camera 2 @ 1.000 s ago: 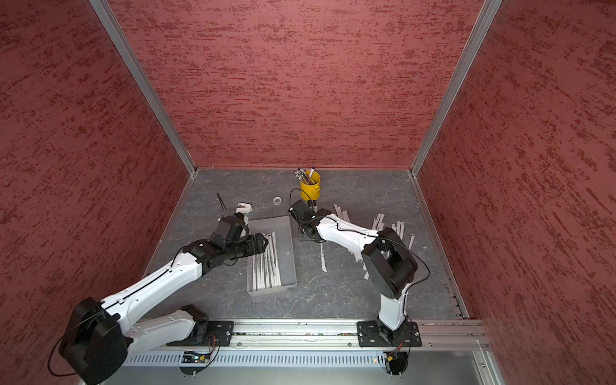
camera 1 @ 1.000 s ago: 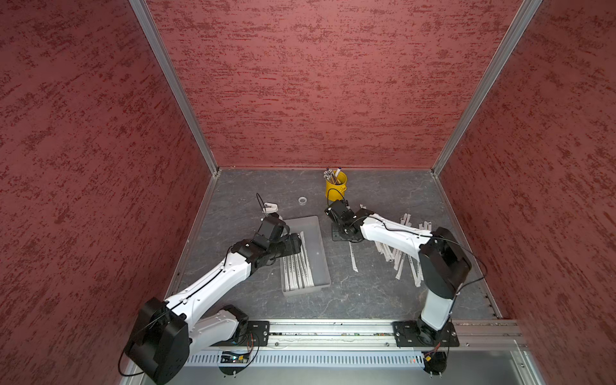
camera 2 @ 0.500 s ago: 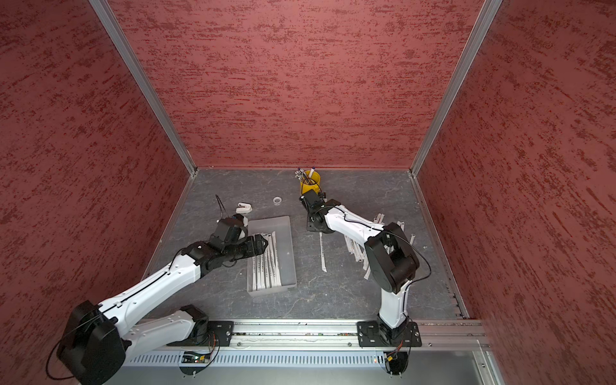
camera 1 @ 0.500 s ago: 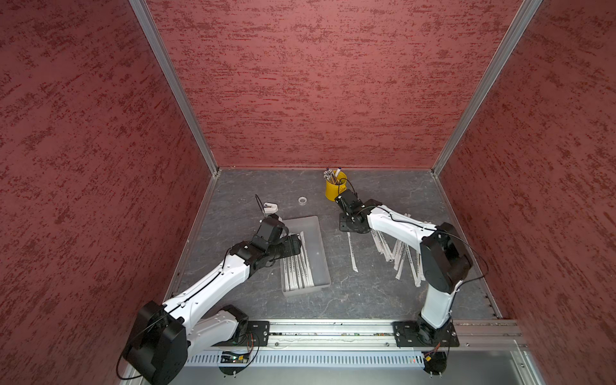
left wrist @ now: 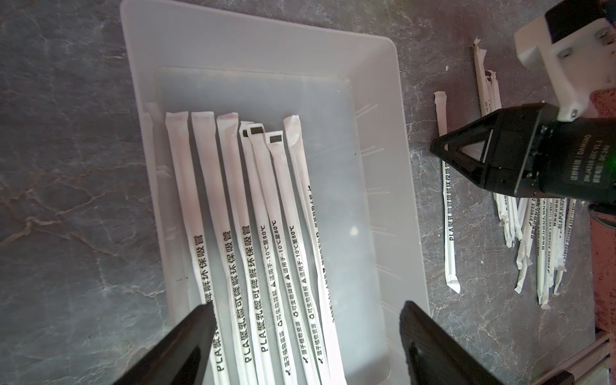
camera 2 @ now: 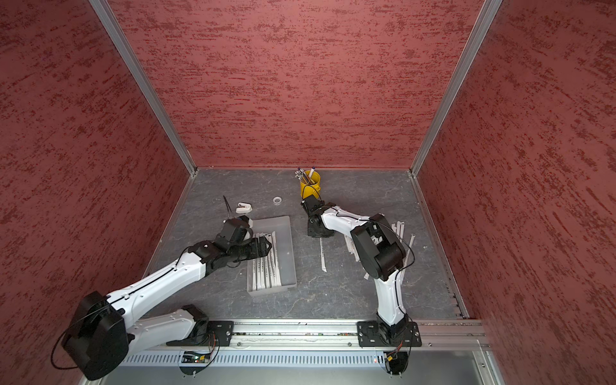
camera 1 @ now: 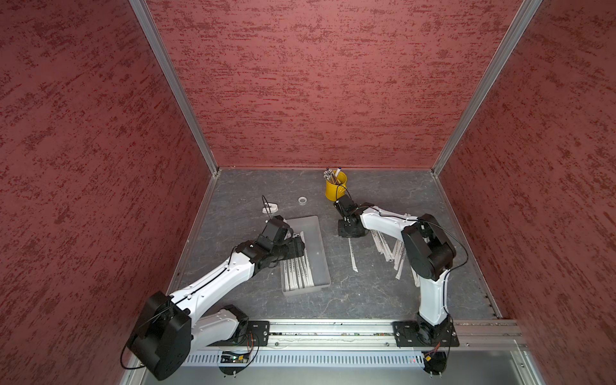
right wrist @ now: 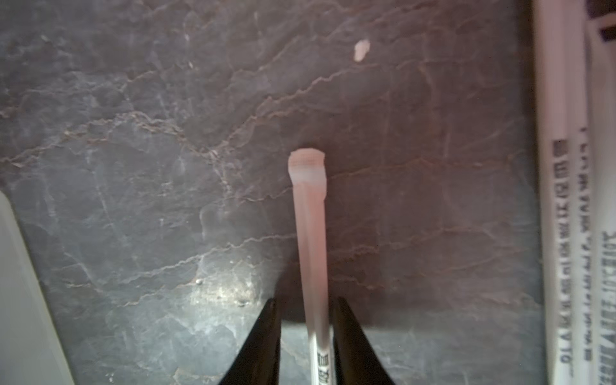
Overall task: Put the straws into the storage box
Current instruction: Pick up the straw from the center of the board.
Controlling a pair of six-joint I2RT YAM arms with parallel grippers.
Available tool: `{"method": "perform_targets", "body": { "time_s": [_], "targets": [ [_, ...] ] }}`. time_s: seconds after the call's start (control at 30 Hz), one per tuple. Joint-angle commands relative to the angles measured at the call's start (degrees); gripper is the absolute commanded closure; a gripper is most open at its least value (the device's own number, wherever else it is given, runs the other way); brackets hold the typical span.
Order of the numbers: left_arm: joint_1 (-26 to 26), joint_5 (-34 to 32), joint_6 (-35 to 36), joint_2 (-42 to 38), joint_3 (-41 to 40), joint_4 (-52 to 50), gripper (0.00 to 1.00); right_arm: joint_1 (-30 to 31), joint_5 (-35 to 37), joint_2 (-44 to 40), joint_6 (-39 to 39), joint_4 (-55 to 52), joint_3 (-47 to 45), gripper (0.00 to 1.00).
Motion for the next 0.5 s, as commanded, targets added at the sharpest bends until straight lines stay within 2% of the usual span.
{"method": "perform_targets", "body": {
  "time_s": [0.0,0.17,0.33,0.47],
  "targets": [
    [-0.3,-0.1,-0.2,-0.1,0.7,1.2,0.11,-0.2,1.4,2.0,1.0,0.5,-0.5,0.79],
    [-0.2,-1.0,0.1,-0.9,0.6,0.3,0.11,0.7,3.6,-1.9,1.8,0.3,-1.7,0.91],
    [0.7,-1.6,0.2,-2.7,0.5,-0.8,0.11,5.5,6.3,-10.5,2.7,-4.0,-0.4,0.93],
    [1.0,-2.1,-0.2,-4.6,0.4,-1.7,0.11,12.6,6.0,-14.7,7.0,-5.3,1.6,0.93]
  ]
}}
